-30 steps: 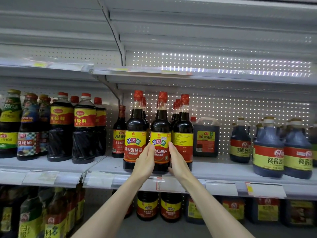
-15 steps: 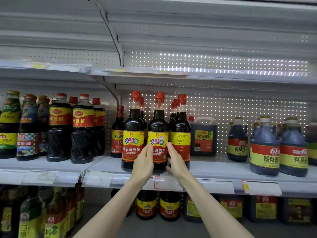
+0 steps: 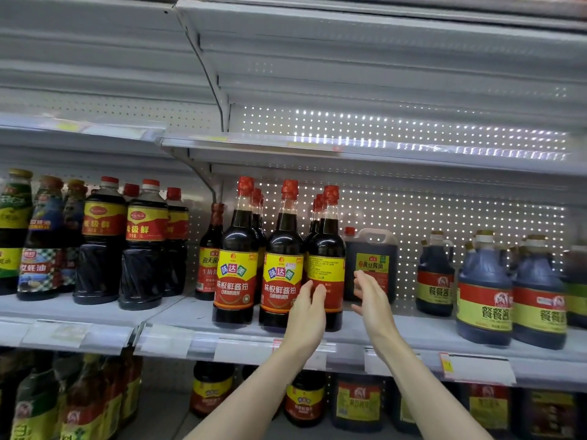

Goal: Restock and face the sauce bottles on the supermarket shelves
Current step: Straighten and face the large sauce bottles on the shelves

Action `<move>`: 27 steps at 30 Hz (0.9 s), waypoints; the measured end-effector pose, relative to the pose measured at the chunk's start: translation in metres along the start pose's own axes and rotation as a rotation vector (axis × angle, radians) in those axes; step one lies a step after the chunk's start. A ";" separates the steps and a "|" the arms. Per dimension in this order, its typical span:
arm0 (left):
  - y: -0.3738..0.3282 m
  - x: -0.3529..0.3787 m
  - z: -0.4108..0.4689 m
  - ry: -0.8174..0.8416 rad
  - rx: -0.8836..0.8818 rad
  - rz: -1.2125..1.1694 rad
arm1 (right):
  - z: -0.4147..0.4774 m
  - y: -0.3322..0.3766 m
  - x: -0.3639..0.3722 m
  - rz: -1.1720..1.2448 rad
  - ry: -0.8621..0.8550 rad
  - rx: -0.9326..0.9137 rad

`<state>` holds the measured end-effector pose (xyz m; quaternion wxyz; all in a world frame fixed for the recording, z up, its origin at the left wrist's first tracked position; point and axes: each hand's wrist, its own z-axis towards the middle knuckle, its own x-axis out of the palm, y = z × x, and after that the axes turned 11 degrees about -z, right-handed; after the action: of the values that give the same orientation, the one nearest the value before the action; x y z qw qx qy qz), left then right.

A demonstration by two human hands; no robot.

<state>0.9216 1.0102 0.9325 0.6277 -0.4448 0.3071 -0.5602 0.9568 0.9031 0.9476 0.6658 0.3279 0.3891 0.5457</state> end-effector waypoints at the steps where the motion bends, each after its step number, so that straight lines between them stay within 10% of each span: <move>1: 0.000 0.004 0.000 0.006 -0.011 -0.008 | 0.004 0.000 -0.002 0.022 0.014 0.016; 10: -0.003 0.016 0.003 0.036 0.009 -0.043 | 0.014 0.013 0.002 0.134 0.289 0.139; 27: 0.010 0.010 0.009 -0.016 -0.033 0.004 | 0.011 -0.003 0.004 0.128 0.228 0.107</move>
<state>0.9351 1.0023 0.9286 0.6238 -0.4590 0.3119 -0.5504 0.9689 0.9061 0.9497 0.5627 0.3227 0.4693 0.5992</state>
